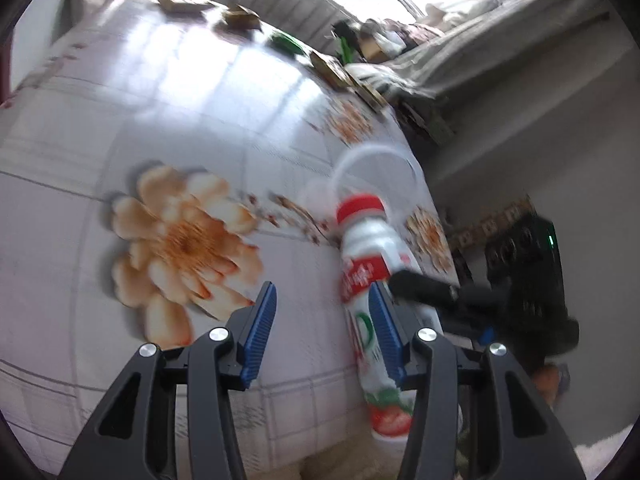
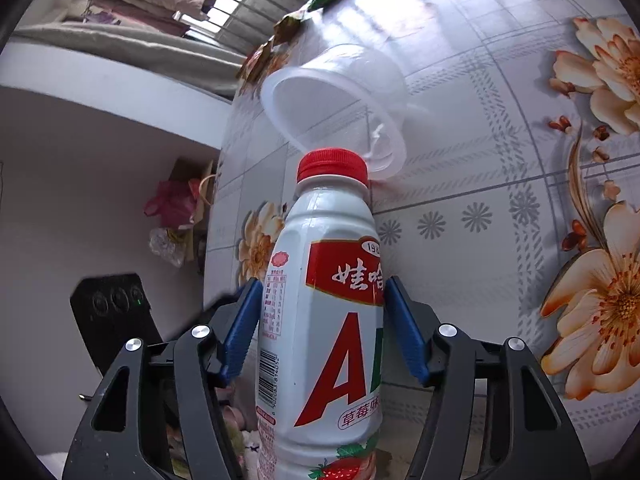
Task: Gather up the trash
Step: 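Grasp the white milk bottle with the right tool while the left tool reaches the clear cup, then close the left tool on the clear plastic cup rim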
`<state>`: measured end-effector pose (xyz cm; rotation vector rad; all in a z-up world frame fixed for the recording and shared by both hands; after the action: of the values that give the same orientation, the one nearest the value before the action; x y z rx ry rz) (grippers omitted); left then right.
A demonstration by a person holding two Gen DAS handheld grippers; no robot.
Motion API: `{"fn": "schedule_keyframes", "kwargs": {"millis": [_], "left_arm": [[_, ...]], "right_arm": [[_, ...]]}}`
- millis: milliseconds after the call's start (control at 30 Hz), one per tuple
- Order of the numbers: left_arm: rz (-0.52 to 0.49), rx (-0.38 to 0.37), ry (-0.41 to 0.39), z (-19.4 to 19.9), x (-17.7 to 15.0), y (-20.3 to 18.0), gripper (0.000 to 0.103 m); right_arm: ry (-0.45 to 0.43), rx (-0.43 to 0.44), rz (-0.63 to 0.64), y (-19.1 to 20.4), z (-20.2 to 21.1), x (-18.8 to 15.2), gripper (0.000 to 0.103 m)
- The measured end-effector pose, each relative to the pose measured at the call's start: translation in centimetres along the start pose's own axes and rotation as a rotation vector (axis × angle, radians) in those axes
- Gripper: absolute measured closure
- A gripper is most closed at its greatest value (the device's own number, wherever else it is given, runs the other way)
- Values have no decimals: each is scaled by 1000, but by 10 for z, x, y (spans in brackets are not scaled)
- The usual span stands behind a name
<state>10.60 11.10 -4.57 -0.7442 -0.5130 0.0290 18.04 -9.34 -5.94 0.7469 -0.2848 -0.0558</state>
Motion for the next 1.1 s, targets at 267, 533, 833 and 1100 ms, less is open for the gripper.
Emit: {"fn": "schedule_keyframes", "kwargs": {"millis": [267,533,833,1100], "left_arm": [[4,21,-77,-2,28,-7,56],[-165,135,-69,-52,51,-46,44],[-129,184,-43,-93,66,-43,88],[-157,131,-15,-63,52,-58,99]], "right_arm": [[7,-29,84,10,5,-19,45],[-105,-121,-6,-36,63,-35,45],[-260,-183,-133,-72,92,-16,45],[-265,-212,-89,-69,86,-11,45]]}}
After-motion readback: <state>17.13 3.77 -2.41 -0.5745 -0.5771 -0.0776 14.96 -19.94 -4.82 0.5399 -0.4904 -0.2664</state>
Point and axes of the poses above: each gripper's, at about its wrist camera, not at the fingertips, and z roughly against the way its jaws point, y to its left, x to its top, the point moved 2 cm from there along -z, roughly the way its jaws point, and after that the axes turned 2 degrees about -x, right-handed, at the moved point
